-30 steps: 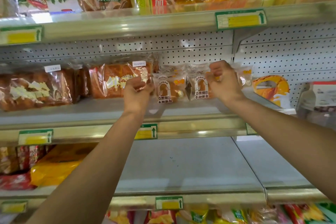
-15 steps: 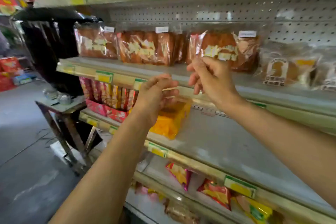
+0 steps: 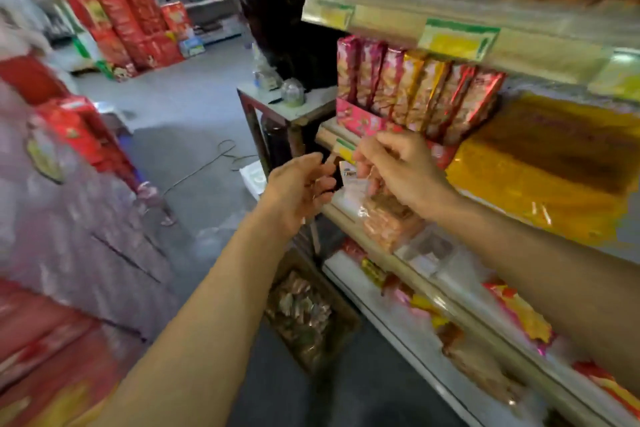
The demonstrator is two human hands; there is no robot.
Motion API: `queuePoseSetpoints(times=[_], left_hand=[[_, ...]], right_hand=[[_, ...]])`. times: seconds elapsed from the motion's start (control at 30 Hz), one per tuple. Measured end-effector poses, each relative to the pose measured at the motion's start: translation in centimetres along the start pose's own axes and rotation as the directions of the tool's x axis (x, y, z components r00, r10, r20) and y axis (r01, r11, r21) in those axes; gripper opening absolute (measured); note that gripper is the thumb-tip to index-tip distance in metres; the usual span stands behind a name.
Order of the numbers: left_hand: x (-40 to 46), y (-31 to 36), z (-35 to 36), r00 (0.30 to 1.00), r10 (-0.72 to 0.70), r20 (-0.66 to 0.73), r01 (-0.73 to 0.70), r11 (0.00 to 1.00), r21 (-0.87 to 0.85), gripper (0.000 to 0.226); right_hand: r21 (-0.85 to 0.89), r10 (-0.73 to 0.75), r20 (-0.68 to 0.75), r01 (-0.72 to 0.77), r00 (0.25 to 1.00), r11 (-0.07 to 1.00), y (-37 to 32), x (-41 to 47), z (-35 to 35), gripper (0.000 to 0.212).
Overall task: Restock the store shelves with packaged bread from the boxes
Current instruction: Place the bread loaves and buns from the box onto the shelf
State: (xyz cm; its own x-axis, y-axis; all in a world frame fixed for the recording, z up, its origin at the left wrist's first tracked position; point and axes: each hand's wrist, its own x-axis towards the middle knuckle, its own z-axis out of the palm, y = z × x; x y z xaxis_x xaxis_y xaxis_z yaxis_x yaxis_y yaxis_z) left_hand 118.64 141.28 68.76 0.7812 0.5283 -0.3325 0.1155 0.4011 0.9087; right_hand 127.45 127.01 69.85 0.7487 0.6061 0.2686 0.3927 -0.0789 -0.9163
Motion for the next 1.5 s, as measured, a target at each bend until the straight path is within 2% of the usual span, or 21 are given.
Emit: queuePoseSetpoints(times=[0.17,0.3,0.4,0.5,0.63,0.73,0.8,0.9,0.97,1.13,1.2,1.27,1.37,1.43,1.5], left_hand=[[6.6,-3.0,-8.9,0.981,-0.156,-0.112,0.151,0.987,-0.05,0.013],[11.2,-7.3,-14.4,0.929,-0.302,-0.213,0.287,0.953,-0.1,0.012],[14.4,-11.7,-18.0,0.865,-0.413,-0.284,0.387,0.911,-0.145,0.009],[17.3,-16.4,-20.9,0.83,-0.476,-0.29,0.421,0.877,-0.233,0.009],[21.1,-24.0,-24.4,0.789,-0.551,-0.272,0.475,0.827,-0.301,0.021],[24.2,-30.4,-26.9,0.743,-0.603,-0.291,0.521,0.794,-0.313,0.028],[26.3,-34.4,-28.3,0.702,-0.633,-0.327,0.562,0.774,-0.293,0.023],[29.2,-39.8,-29.9,0.658,-0.678,-0.329,0.617,0.735,-0.28,0.011],[31.1,-43.1,-30.9,0.638,-0.691,-0.339,0.642,0.721,-0.262,0.019],[36.1,-51.6,-33.6,0.665,-0.598,-0.447,0.656,0.754,-0.032,0.014],[38.4,-55.1,-34.7,0.707,-0.525,-0.475,0.648,0.749,0.136,0.019],[40.4,-58.1,-35.4,0.778,-0.444,-0.444,0.605,0.718,0.343,0.033],[43.0,-61.4,-36.4,0.874,-0.311,-0.373,0.484,0.62,0.617,0.054],[44.8,-63.1,-37.0,0.912,-0.248,-0.326,0.409,0.521,0.749,0.063],[46.7,-64.7,-37.8,0.93,-0.248,-0.27,0.354,0.417,0.837,0.067]], right_hand=[[-0.016,0.21,0.09,-0.209,0.974,0.978,7.5,3.1,8.2,0.031],[-0.036,0.359,0.185,-0.359,0.915,0.933,13.7,4.0,13.0,0.025],[-0.087,0.489,0.247,-0.484,0.837,0.871,18.3,4.4,15.8,0.02],[-0.182,0.601,0.302,-0.575,0.74,0.798,23.5,4.6,18.5,0.016],[-0.217,0.722,0.329,-0.695,0.609,0.685,32.3,4.1,22.4,0.014],[-0.245,0.781,0.346,-0.754,0.519,0.609,39.3,3.4,25.5,0.013],[-0.26,0.81,0.352,-0.782,0.469,0.566,43.6,2.9,27.5,0.014],[-0.286,0.84,0.353,-0.808,0.411,0.515,49.6,2.1,30.4,0.016],[-0.318,0.851,0.351,-0.805,0.39,0.5,53.7,1.6,32.1,0.018],[-0.343,0.893,0.304,-0.837,0.331,0.427,63.4,0.2,36.0,0.017],[-0.346,0.908,0.282,-0.85,0.31,0.398,66.7,-0.2,37.6,0.016],[-0.372,0.916,0.266,-0.845,0.3,0.385,69.7,-0.6,39.2,0.018],[-0.393,0.929,0.248,-0.848,0.275,0.356,73.7,-0.9,41.8,0.019],[-0.396,0.938,0.235,-0.856,0.256,0.333,76.1,-1.2,43.6,0.017],[-0.427,0.941,0.228,-0.842,0.252,0.329,78.1,-1.5,45.1,0.017]])
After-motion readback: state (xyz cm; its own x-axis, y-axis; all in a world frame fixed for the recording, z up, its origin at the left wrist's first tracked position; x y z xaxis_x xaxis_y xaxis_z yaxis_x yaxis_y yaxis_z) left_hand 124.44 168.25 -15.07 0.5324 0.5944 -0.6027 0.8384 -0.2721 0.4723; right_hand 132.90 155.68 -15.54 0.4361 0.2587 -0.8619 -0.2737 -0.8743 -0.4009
